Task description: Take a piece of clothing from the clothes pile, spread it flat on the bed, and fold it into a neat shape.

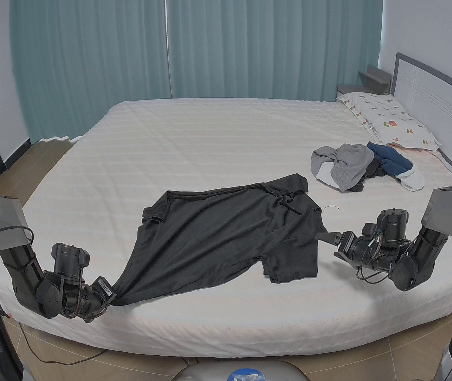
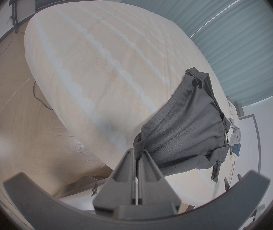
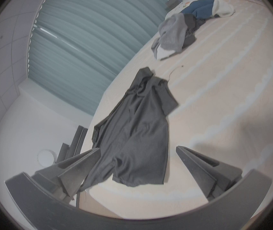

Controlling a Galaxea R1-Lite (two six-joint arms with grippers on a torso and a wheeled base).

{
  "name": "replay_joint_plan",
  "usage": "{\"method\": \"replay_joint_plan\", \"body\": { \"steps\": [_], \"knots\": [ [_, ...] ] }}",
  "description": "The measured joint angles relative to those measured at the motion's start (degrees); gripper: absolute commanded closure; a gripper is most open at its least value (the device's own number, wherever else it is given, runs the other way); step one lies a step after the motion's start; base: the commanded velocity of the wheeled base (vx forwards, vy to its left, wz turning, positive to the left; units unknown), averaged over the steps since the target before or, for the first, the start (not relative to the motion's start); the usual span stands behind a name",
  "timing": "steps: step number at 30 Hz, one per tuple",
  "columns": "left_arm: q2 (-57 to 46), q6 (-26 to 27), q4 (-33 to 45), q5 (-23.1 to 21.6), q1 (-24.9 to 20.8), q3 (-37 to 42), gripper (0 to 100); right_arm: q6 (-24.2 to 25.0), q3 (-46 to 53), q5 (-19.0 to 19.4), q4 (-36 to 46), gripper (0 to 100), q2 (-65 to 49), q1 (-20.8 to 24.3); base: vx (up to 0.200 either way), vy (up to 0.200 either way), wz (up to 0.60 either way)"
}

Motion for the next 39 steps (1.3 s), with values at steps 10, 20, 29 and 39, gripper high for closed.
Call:
{"method": "replay_joint_plan", "body": {
  "steps": [10,20,29,39],
  "knots": [
    [-0.02,0.01,0.02,-0.27,0.00,0.09,100,-2.99,1.63,-0.13,0.20,0,3.47,3.50,0.000,0.000,0.00],
    [0.00,0.04,0.00,-0.20,0.02,0.16,100,-3.25,-0.93,-3.44,-0.24,100,7.28,5.62,0.000,0.000,0.00],
    [0.00,0.04,-0.02,-0.24,0.02,0.16,100,-3.34,-1.29,-3.91,-1.72,100,8.39,6.08,0.000,0.000,0.00],
    [-0.07,0.01,-0.05,-0.29,0.04,0.28,100,-3.91,0.65,-4.57,9.09,100,2.05,4.13,0.000,0.000,0.00]
  ]
}}
